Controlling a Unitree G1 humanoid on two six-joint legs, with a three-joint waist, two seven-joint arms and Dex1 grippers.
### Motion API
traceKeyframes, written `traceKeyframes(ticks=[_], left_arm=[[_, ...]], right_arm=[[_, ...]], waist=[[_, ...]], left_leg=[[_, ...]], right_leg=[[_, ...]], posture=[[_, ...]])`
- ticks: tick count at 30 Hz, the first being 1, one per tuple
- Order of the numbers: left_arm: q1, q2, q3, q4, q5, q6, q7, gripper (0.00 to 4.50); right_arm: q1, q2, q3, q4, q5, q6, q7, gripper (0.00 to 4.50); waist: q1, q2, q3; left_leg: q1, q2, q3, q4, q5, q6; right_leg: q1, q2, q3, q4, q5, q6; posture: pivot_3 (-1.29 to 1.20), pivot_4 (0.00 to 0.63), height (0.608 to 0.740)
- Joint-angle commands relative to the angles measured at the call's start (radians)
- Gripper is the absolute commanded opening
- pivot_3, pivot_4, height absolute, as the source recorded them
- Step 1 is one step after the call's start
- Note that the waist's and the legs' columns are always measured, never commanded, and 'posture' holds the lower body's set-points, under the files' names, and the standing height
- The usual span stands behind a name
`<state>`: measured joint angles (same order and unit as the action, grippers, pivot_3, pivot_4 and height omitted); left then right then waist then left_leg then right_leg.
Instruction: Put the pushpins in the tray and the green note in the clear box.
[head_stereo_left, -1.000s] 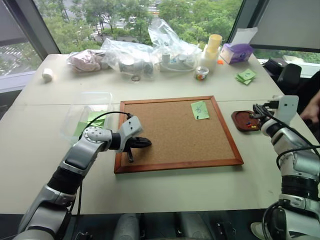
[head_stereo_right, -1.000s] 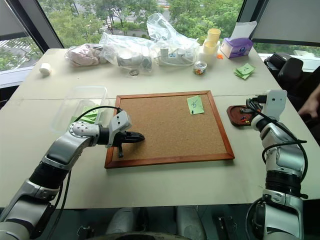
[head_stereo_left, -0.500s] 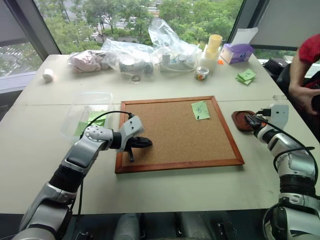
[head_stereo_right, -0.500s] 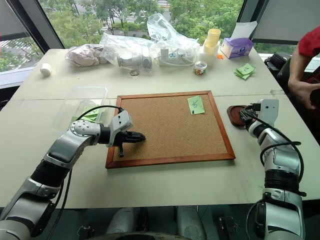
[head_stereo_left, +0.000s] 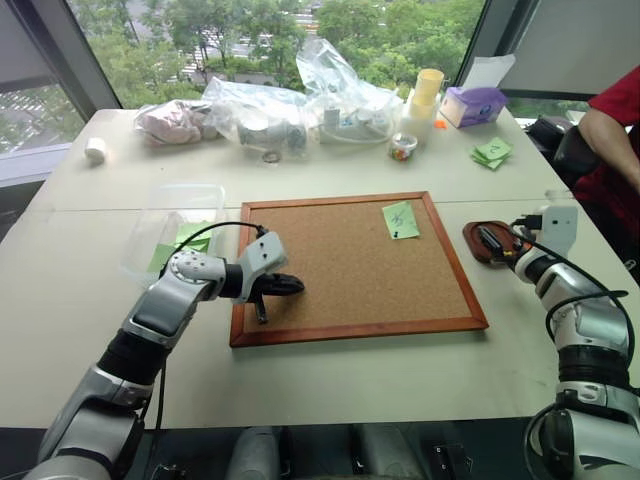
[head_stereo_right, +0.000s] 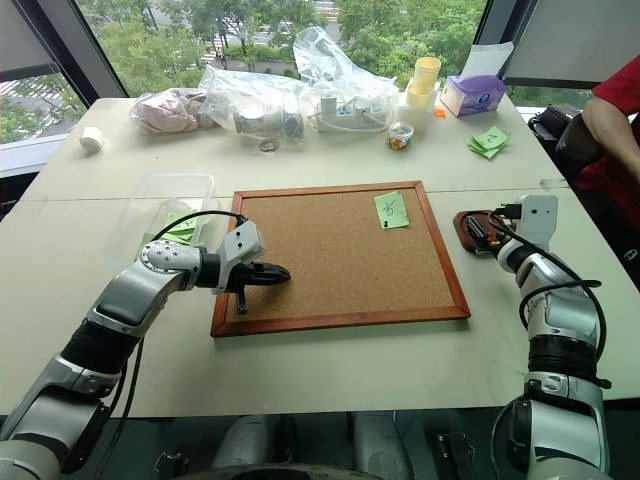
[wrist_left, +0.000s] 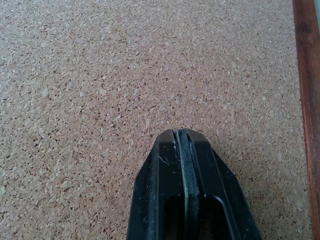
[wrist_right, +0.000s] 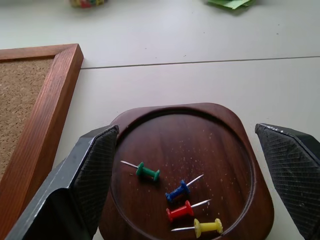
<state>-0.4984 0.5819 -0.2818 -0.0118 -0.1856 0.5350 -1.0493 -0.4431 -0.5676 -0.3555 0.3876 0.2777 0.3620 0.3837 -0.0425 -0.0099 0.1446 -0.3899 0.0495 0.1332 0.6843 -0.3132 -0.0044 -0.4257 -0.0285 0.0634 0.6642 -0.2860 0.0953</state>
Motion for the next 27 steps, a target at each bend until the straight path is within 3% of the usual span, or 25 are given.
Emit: traceKeyframes(ticks=[1,11,27], left_arm=[[0.01,0.023,-0.026,0.014,0.02,-0.007,-0.025,0.0],[-0.03,0.048,-0.023,0.068,0.038,-0.065,-0.049,0.0],[0.005,0.035,-0.028,0.023,0.028,-0.04,-0.028,0.0]], right_arm=[[-0.023,-0.011,0.022,-0.093,0.006,-0.026,0.035,4.48],[0.012,0.142,0.276,-0.305,0.032,0.047,0.182,4.48],[-0.055,0.176,0.322,-0.154,0.005,0.046,0.202,4.48]], waist=[[-0.001,0.0,0.0],[-0.003,0.0,0.0],[-0.001,-0.001,0.0]], left_leg=[[0.0,0.0,0.0,0.0,0.0,0.0],[0.001,0.001,0.0,0.0,0.0,0.0],[0.0,0.0,0.0,0.0,0.0,0.0]], right_leg=[[0.0,0.0,0.0,0.0,0.0,0.0],[0.0,0.003,0.0,0.001,0.0,0.0],[0.0,0.001,0.0,0.001,0.0,0.0]], posture=[[0.0,0.15,0.738],[0.0,0.15,0.738],[0.0,0.15,0.738]])
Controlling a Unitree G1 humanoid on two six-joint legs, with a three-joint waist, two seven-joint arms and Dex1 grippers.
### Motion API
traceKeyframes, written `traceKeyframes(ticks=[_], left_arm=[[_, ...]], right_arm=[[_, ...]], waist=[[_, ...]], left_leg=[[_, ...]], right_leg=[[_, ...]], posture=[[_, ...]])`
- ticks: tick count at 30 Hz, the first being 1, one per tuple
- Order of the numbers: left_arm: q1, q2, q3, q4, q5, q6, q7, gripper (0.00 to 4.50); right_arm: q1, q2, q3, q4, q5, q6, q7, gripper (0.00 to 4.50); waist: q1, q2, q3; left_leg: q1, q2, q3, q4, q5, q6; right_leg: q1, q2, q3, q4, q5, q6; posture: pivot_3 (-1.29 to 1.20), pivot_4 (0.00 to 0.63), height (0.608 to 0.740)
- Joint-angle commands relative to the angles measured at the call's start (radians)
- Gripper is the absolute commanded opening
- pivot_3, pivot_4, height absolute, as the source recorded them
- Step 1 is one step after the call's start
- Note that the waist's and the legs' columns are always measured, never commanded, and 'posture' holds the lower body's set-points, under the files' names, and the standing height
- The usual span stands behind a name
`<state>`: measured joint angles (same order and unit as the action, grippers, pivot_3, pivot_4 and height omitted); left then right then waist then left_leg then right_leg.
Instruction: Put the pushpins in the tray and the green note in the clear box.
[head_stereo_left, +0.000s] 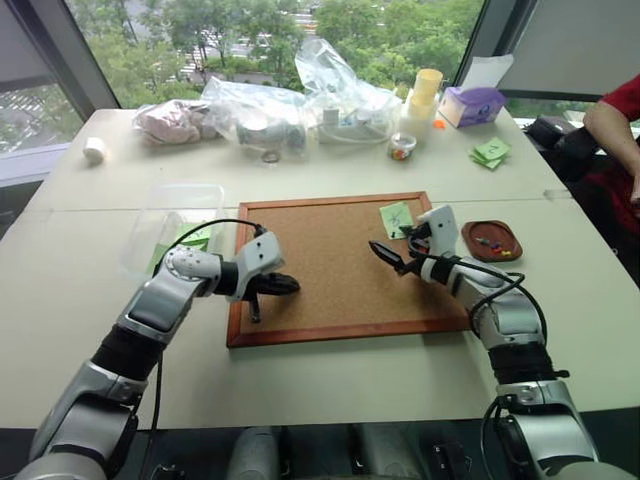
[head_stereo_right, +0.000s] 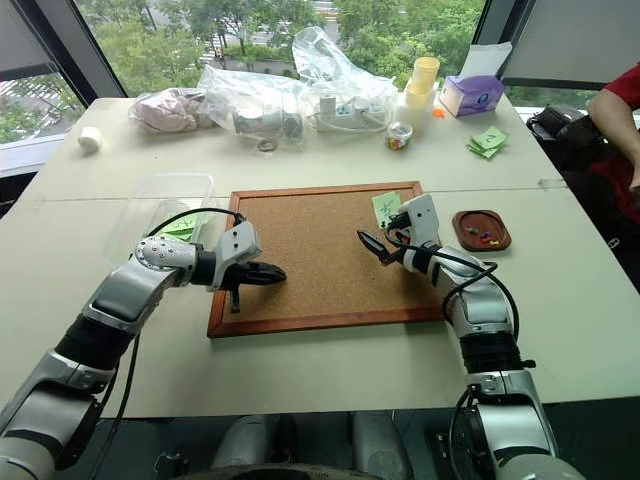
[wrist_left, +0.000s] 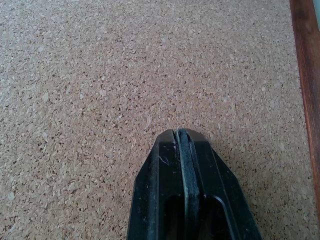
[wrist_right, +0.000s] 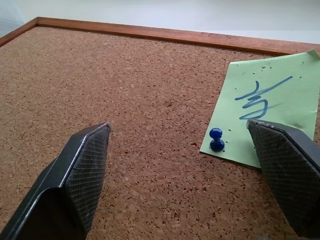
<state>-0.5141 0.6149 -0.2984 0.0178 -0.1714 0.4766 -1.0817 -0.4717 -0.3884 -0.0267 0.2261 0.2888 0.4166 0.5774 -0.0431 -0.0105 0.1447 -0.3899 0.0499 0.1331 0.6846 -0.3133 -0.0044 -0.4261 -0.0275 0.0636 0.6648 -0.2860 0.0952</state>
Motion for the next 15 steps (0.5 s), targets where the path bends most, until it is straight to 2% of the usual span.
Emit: traceKeyframes(ticks=[1,2,5,12,15], left_arm=[[0.023,0.002,-0.012,-0.009,0.014,0.02,0.005,0.0],[0.024,0.001,-0.012,-0.011,0.013,0.021,0.007,0.0],[0.024,-0.002,-0.014,-0.012,0.013,0.025,0.01,0.0],[0.025,-0.003,-0.014,-0.014,0.015,0.03,0.014,0.0],[0.024,-0.003,-0.013,-0.014,0.015,0.032,0.016,0.0]], right_arm=[[-0.03,-0.003,-0.003,0.018,-0.011,-0.01,0.01,4.48],[-0.034,-0.001,-0.001,0.026,-0.014,-0.011,0.011,4.48],[-0.055,0.003,0.014,0.061,-0.033,0.007,0.007,3.7],[-0.066,0.007,0.037,0.091,-0.061,0.061,0.019,0.05],[-0.056,0.01,0.037,0.088,-0.068,0.069,0.023,0.01]], waist=[[0.0,0.0,0.0],[0.0,0.0,0.0],[-0.001,0.0,0.0],[-0.001,-0.001,-0.001],[-0.001,-0.001,-0.001]], left_leg=[[0.0,0.0,0.0,0.0,0.0,0.0],[0.0,0.0,0.0,0.0,0.0,0.0],[0.0,0.0,0.0,0.0,0.0,0.0],[0.0,0.0,0.0,0.0,0.0,0.0],[0.0,0.0,0.0,0.0,0.0,0.0]], right_leg=[[0.0,0.0,0.0,0.0,0.0,0.0],[0.0,0.0,0.0,0.0,0.0,0.0],[0.0,0.0,0.0,0.0,0.0,0.0],[0.0,0.0,0.0,0.0,0.0,0.0],[0.0,0.0,0.0,0.0,0.0,0.0]], posture=[[0.0,0.15,0.738],[0.0,0.15,0.738],[0.0,0.15,0.738],[0.0,0.15,0.738],[0.0,0.15,0.738]])
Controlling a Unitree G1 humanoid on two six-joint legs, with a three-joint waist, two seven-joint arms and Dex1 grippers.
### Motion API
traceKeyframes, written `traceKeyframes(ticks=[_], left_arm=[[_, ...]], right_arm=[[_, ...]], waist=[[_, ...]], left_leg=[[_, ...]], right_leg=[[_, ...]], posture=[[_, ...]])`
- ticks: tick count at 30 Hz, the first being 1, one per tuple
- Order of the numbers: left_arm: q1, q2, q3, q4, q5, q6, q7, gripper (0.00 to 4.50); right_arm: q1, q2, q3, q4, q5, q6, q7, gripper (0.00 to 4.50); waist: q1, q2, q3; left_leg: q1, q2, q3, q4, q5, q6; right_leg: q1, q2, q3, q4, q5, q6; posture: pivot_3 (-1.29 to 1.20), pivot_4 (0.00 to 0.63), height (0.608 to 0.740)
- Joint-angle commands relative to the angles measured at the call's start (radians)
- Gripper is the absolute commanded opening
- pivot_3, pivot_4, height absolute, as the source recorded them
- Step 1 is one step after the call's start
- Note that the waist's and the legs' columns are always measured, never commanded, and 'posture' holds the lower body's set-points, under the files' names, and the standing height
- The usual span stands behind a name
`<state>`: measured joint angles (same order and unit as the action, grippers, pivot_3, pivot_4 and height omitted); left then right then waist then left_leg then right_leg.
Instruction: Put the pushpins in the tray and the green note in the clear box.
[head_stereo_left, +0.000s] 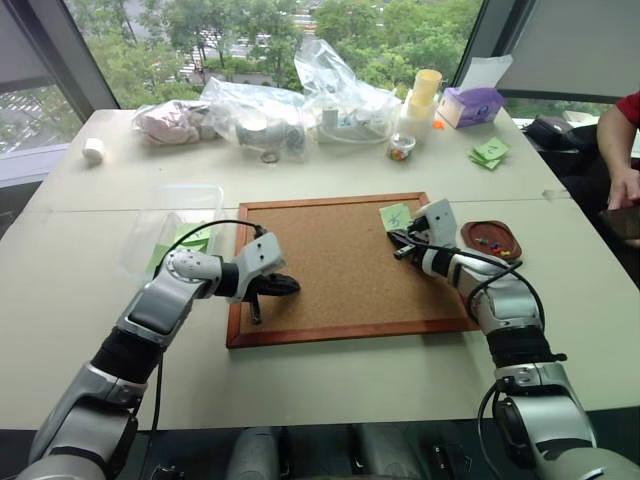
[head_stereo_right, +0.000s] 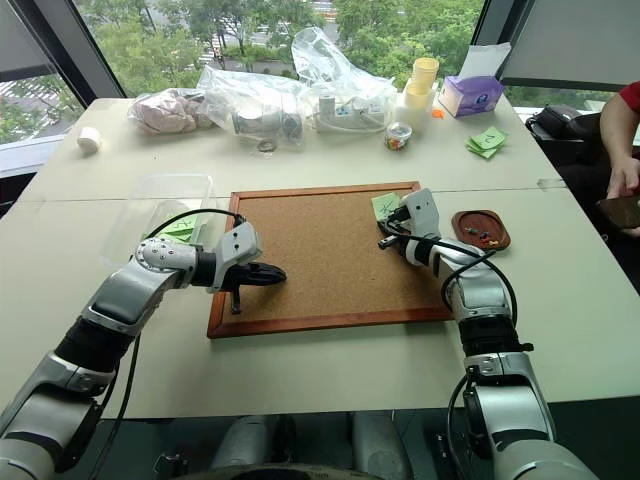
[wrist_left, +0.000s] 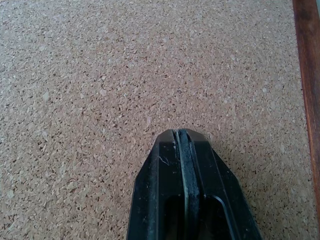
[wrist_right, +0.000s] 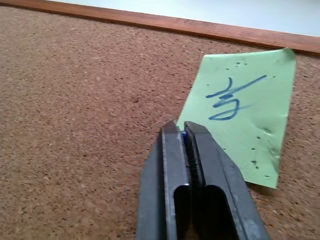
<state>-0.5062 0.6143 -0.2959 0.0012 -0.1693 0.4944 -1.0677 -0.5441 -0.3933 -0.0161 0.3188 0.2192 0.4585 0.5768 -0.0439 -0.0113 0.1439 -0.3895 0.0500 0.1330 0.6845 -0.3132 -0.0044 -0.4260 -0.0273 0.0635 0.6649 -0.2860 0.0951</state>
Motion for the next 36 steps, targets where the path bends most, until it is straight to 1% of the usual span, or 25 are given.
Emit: traceKeyframes(ticks=[1,6,10,12,18,21,23,24,26,27,29,32,34,36], left_arm=[[0.016,-0.003,-0.016,0.003,0.014,0.014,0.003,0.0],[0.012,-0.003,-0.015,0.009,0.014,0.01,0.001,0.0],[0.017,-0.003,-0.015,0.024,0.015,0.001,-0.004,0.0],[0.02,-0.001,-0.015,0.025,0.016,-0.001,-0.005,0.0],[0.021,0.0,-0.016,0.017,0.015,0.005,-0.009,0.0],[0.018,-0.002,-0.015,0.016,0.013,0.006,-0.012,0.0],[0.01,-0.019,0.009,0.01,-0.016,0.019,-0.008,0.0],[-0.001,-0.038,0.045,0.003,-0.059,0.05,-0.003,0.0],[-0.034,-0.068,0.119,-0.002,-0.144,0.129,0.005,0.7],[-0.048,-0.075,0.15,-0.005,-0.182,0.159,-0.003,0.98],[-0.066,-0.077,0.187,-0.012,-0.232,0.199,-0.015,1.93],[-0.126,-0.084,0.289,-0.03,-0.391,0.314,-0.044,3.55],[-0.167,-0.125,0.346,-0.013,-0.461,0.375,0.005,4.44],[-0.205,-0.173,0.372,0.034,-0.479,0.424,0.079,4.44]], right_arm=[[0.019,0.016,0.025,-0.006,0.0,0.026,0.023,0.01],[0.018,0.023,-0.004,-0.013,-0.003,-0.029,0.0,0.01],[0.001,0.032,-0.066,-0.078,0.032,-0.102,-0.006,0.01],[0.004,0.024,-0.066,-0.12,0.037,-0.118,0.015,0.01],[0.015,0.016,-0.074,-0.218,0.062,-0.09,0.017,0.01],[0.019,0.014,-0.072,-0.231,0.062,-0.082,0.015,0.01],[0.022,0.01,-0.07,-0.238,0.057,-0.081,0.015,0.01],[0.025,0.005,-0.07,-0.251,0.057,-0.076,0.018,0.01],[0.034,-0.01,-0.069,-0.282,0.059,-0.067,0.027,0.0],[0.039,-0.019,-0.069,-0.298,0.059,-0.062,0.033,0.0],[0.046,-0.031,-0.069,-0.32,0.06,-0.052,0.04,0.0],[0.06,-0.076,-0.078,-0.387,0.075,-0.022,0.068,0.0],[0.065,-0.111,-0.082,-0.437,0.085,-0.002,0.085,0.0],[0.069,-0.13,-0.082,-0.471,0.095,0.013,0.091,0.0]], waist=[[0.0,0.0,0.0],[0.0,-0.001,0.0],[0.0,-0.001,0.0],[0.0,0.0,0.0],[0.002,0.0,0.0],[0.001,0.0,0.0],[0.001,0.0,0.0],[0.002,0.0,0.0],[0.004,-0.001,0.0],[0.004,-0.001,0.001],[0.002,-0.002,0.001],[0.001,-0.001,0.001],[0.001,-0.001,0.001],[0.003,-0.001,0.001]], left_leg=[[0.0,0.0,0.0,0.0,0.0,0.0],[0.0,0.0,0.0,0.0,0.0,0.0],[0.0,0.0,0.0,0.0,0.0,0.0],[0.0,0.0,0.0,0.0,0.0,0.0],[0.0,0.0,0.0,0.0,0.0,0.0],[0.0,0.0,0.0,0.0,0.0,0.0],[0.0,0.0,0.0,0.0,0.0,0.0],[0.0,0.0,0.0,0.0,0.0,0.0],[-0.001,0.0,0.0,0.0,0.0,0.0],[-0.001,0.0,0.0,0.0,0.0,0.0],[-0.002,0.0,-0.001,0.001,0.0,0.0],[-0.002,0.0,-0.001,0.0,0.0,0.0],[-0.002,0.0,-0.001,0.0,0.0,0.0],[-0.002,0.0,-0.001,0.0,0.0,0.0]], right_leg=[[0.0,0.0,0.0,0.0,0.0,0.0],[0.0,0.0,0.0,0.0,0.0,0.0],[0.0,0.0,0.0,0.0,0.0,0.0],[0.0,0.0,0.0,0.0,0.0,0.0],[0.0,0.0,0.0,0.0,0.0,0.0],[0.0,-0.001,0.0,0.0,0.0,0.0],[0.0,-0.001,0.0,0.0,0.0,0.0],[0.0,0.0,0.0,0.0,0.0,0.0],[0.0,-0.001,0.0,0.0,0.0,0.0],[-0.001,-0.001,0.0,0.0,0.0,0.0],[-0.001,-0.001,0.0,0.0,0.0,0.0],[-0.001,0.0,0.0,0.0,0.0,0.0],[-0.001,-0.001,0.0,0.0,0.0,0.0],[-0.001,-0.001,0.0,0.0,0.0,0.0]], posture=[[0.0,0.15,0.738],[0.0,0.15,0.738],[0.0,0.15,0.738],[0.0,0.15,0.738],[0.0,0.15,0.738],[0.0,0.15,0.738],[0.0,0.15,0.738],[0.0,0.15,0.738],[0.0,0.15,0.738],[0.0,0.15,0.738],[0.0,0.15,0.738],[0.0,0.15,0.738],[0.0,0.15,0.738],[0.0,0.15,0.738]])
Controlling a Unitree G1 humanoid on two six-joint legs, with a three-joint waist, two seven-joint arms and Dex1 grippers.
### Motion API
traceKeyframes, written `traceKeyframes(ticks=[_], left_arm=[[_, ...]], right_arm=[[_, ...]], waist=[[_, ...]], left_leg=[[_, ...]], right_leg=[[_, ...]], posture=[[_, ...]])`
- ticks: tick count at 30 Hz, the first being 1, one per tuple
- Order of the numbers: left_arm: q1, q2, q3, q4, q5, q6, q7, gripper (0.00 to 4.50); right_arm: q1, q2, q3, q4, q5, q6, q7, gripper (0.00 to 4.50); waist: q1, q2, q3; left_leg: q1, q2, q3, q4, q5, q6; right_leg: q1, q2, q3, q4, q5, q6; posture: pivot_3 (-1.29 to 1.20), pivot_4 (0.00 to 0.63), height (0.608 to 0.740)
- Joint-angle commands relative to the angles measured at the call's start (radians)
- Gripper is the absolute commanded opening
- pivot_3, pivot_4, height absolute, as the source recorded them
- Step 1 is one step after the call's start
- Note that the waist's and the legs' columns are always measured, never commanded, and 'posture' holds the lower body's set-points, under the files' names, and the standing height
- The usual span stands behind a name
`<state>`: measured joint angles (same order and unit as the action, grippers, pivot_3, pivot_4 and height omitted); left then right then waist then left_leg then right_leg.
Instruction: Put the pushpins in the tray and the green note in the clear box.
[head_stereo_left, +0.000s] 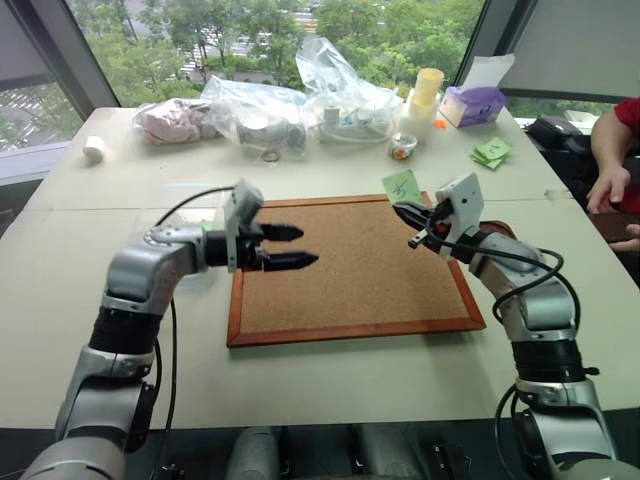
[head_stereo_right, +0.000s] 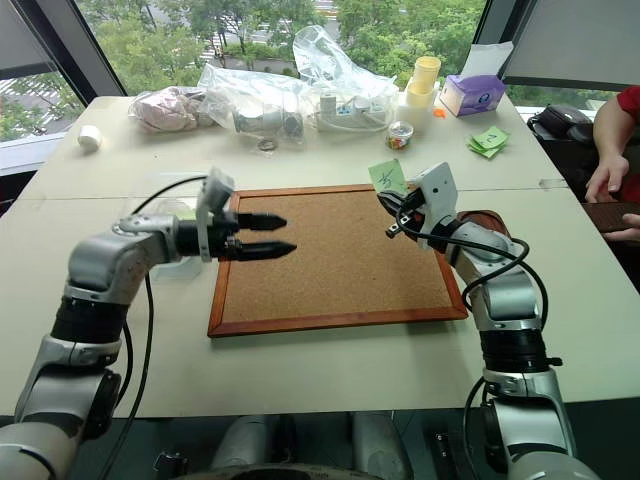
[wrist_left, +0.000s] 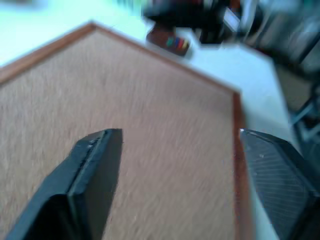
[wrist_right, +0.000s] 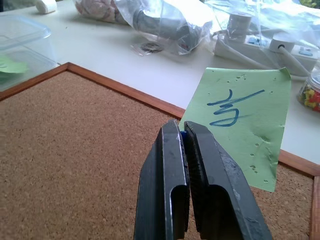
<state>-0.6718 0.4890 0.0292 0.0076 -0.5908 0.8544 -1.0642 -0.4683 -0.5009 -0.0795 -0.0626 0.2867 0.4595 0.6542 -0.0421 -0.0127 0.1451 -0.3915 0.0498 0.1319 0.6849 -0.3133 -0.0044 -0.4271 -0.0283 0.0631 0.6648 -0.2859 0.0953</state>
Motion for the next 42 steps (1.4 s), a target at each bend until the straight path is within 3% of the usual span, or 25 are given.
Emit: traceKeyframes(ticks=[1,4,8,12,17,26,29,36,42], left_arm=[[-0.066,-0.088,0.067,0.058,-0.073,0.093,0.126,4.44],[-0.161,-0.24,0.121,0.158,-0.124,0.164,0.27,4.44],[-0.255,-0.363,0.153,0.283,-0.143,0.166,0.337,4.44],[-0.309,-0.397,0.148,0.396,-0.115,0.114,0.345,4.44],[-0.437,-0.465,0.191,0.689,-0.091,-0.043,0.328,4.44],[-0.54,-0.497,0.232,0.923,-0.07,-0.14,0.277,4.44],[-0.559,-0.503,0.237,0.965,-0.05,-0.174,0.279,3.48],[-0.559,-0.502,0.231,0.96,-0.043,-0.161,0.225,0.04],[-0.547,-0.495,0.205,0.963,0.007,-0.204,0.209,0.01]], right_arm=[[-0.005,-0.032,-0.019,-0.11,0.033,0.021,0.018,0.0],[0.0,-0.055,-0.013,-0.176,0.047,0.048,0.029,0.0],[-0.006,-0.068,-0.002,-0.228,0.057,0.076,0.032,0.0],[-0.014,-0.07,0.001,-0.248,0.063,0.091,0.027,0.0],[-0.015,-0.07,0.002,-0.286,0.073,0.11,0.012,0.0],[-0.013,-0.07,0.009,-0.323,0.084,0.13,-0.002,0.0],[-0.012,-0.07,0.011,-0.327,0.085,0.132,-0.006,0.0],[-0.008,-0.064,0.015,-0.335,0.086,0.127,-0.014,0.0],[-0.007,-0.052,0.018,-0.329,0.086,0.118,-0.025,0.0]], waist=[[0.003,0.0,0.0],[0.007,-0.001,0.001],[0.006,-0.002,0.001],[-0.004,-0.002,0.001],[0.004,-0.002,0.001],[0.004,-0.002,0.001],[0.003,-0.002,0.001],[0.003,-0.002,0.001],[0.003,-0.002,0.001]], left_leg=[[0.0,0.0,-0.001,0.0,0.0,0.0],[0.0,0.0,-0.001,0.0,0.0,0.0],[-0.001,-0.002,-0.001,0.0,0.0,0.0],[0.0,-0.002,-0.001,0.0,0.0,0.0],[0.0,-0.003,-0.001,0.0,0.001,-0.001],[-0.001,-0.003,-0.001,-0.001,0.0,0.0],[-0.001,-0.003,-0.001,-0.001,0.0,0.0],[-0.001,-0.003,-0.001,-0.001,0.0,0.0],[-0.001,-0.003,-0.001,-0.001,0.0,0.0]], right_leg=[[0.0,0.0,0.0,0.0,0.0,0.0],[0.001,0.0,0.0,0.0,0.0,0.0],[0.0,0.0,0.0,-0.001,0.0,0.0],[0.0,0.002,0.0,-0.001,0.0,0.0],[0.0,0.002,0.0,-0.001,0.0,0.0],[0.0,0.002,0.0,-0.003,0.0,0.0],[0.0,0.002,0.0,-0.003,0.0,0.0],[0.0,0.002,0.0,-0.003,0.0,0.0],[0.0,0.002,0.0,-0.003,0.0,0.0]], posture=[[0.0,0.15,0.738],[0.0,0.15,0.738],[0.0,0.15,0.738],[0.0,0.15,0.738],[0.0,0.15,0.738],[0.0,0.15,0.738],[0.0,0.15,0.738],[0.0,0.15,0.738],[0.0,0.15,0.738]])
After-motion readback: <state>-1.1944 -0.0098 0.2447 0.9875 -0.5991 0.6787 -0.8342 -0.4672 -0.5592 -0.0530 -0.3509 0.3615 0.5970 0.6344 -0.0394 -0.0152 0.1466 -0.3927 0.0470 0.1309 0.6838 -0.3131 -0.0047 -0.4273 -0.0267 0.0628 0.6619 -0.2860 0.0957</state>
